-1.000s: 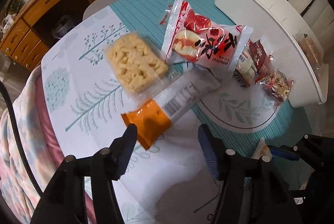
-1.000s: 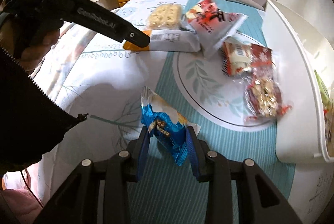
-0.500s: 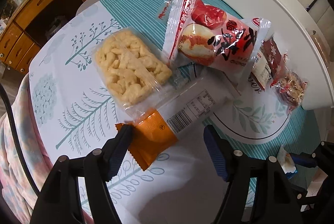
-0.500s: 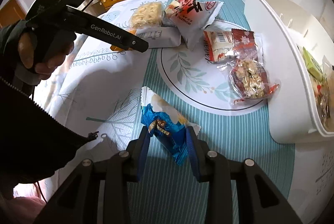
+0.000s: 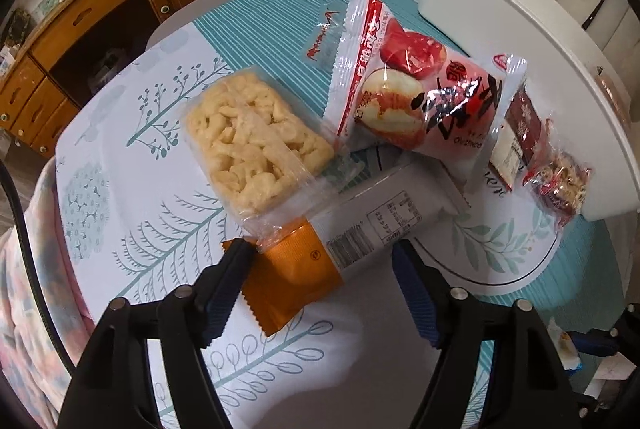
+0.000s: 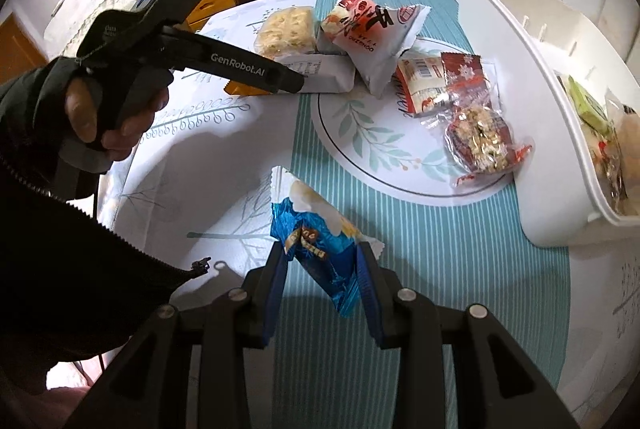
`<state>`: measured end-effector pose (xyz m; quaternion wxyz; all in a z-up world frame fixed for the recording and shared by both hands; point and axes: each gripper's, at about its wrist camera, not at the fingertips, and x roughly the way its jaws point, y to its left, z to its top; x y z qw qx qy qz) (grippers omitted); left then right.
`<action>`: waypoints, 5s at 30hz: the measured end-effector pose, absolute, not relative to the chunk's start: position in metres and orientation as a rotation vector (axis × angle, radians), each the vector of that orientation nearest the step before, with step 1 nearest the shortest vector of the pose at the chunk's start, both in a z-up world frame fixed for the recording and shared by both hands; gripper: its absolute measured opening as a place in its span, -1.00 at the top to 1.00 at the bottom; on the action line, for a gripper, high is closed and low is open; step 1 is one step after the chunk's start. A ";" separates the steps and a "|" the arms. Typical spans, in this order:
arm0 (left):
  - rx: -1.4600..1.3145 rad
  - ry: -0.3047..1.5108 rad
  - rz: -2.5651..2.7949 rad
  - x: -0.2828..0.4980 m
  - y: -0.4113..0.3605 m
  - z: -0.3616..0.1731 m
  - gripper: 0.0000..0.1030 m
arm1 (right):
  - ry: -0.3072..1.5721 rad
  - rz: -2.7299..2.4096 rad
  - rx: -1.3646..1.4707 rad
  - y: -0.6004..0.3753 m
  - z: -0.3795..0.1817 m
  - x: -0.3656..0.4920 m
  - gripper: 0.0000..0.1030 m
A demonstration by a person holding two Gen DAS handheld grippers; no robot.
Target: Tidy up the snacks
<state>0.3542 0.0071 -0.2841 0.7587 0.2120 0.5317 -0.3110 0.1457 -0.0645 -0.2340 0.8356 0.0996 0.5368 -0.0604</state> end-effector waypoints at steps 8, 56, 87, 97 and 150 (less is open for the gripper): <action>0.533 1.144 -0.643 0.324 0.018 -0.284 0.24 | 1.131 -0.178 0.279 -0.060 -0.211 0.133 0.32; 0.505 1.170 -0.702 0.364 -0.027 -0.291 -0.72 | 1.019 -0.350 0.469 -0.136 -0.151 0.096 0.33; 0.516 1.249 -0.597 0.296 -0.017 -0.286 0.86 | 1.015 -0.226 0.447 -0.189 -0.119 0.121 0.33; 0.248 1.356 -0.511 0.272 0.010 -0.267 0.81 | 1.023 -0.149 0.417 -0.221 -0.104 0.133 0.33; -0.376 1.228 -0.257 0.186 -0.041 -0.164 0.36 | 1.211 0.076 0.504 -0.337 -0.137 0.149 0.33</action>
